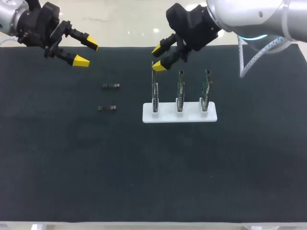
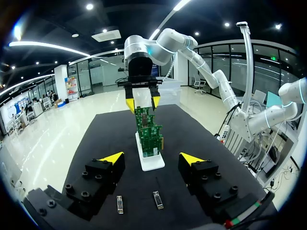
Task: Pick up the optical module with the left hand, and insert it into the network port with the right hand.
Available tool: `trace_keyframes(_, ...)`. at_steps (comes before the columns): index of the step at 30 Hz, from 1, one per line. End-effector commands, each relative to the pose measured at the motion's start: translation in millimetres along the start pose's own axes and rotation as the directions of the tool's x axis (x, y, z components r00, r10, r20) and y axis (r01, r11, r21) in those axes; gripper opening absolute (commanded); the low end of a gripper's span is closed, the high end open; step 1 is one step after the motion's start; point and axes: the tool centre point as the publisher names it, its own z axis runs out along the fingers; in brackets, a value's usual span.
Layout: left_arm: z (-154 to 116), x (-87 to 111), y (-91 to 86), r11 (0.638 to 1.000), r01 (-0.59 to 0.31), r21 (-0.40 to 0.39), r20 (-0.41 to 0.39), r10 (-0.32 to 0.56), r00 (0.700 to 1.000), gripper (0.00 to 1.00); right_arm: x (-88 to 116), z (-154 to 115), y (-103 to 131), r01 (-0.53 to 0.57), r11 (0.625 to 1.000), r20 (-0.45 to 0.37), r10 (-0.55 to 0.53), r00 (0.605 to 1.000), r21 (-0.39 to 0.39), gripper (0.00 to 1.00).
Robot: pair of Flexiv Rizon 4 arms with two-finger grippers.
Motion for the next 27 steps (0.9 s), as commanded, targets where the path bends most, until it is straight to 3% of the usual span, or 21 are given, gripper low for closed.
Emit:
trace_keyframes(1, 0, -0.1, 1.1, 1.000, 0.000, 0.002, -0.003, 0.000, 1.000, 1.00, -2, -1, 2, -0.005, 1.000, -0.005, 0.005, 1.000, 0.006, 1.00)
trace_keyframes(7, 0, -0.1, 1.1, 1.000, 0.000, 0.002, -0.003, 0.000, 1.000, 1.00, -8, -6, 0, -0.018, 1.000, -0.014, 0.018, 1.000, 0.019, 1.00)
trace_keyframes(8, 0, -0.1, 1.1, 1.000, 0.000, 0.002, -0.003, 0.000, 1.000, 1.00, -8, -8, 0, -0.022, 1.000, -0.016, 0.022, 1.000, 0.017, 0.80)
trace_keyframes(9, 0, -0.1, 1.1, 1.000, 0.000, 0.002, -0.003, 0.000, 1.000, 1.00, -9, -9, -1, -0.025, 1.000, -0.017, 0.025, 1.000, 0.017, 0.46)
trace_keyframes(10, 0, -0.1, 1.1, 1.000, 0.000, 0.002, -0.003, 0.000, 1.000, 1.00, -10, -10, -2, -0.031, 0.999, -0.020, 0.031, 0.999, 0.014, 0.31)
trace_keyframes(11, 0, -0.1, 1.1, 1.000, 0.000, 0.002, -0.003, 0.000, 1.000, 1.00, -11, -11, -2, -0.036, 0.999, -0.023, 0.036, 0.999, 0.013, 0.00)
trace_keyframes(27, 0, -0.1, 1.1, 1.000, 0.000, 0.002, -0.003, 0.000, 1.000, 1.00, -12, -4, -7, -0.034, 0.999, -0.051, 0.034, 0.998, 0.007, 0.00)
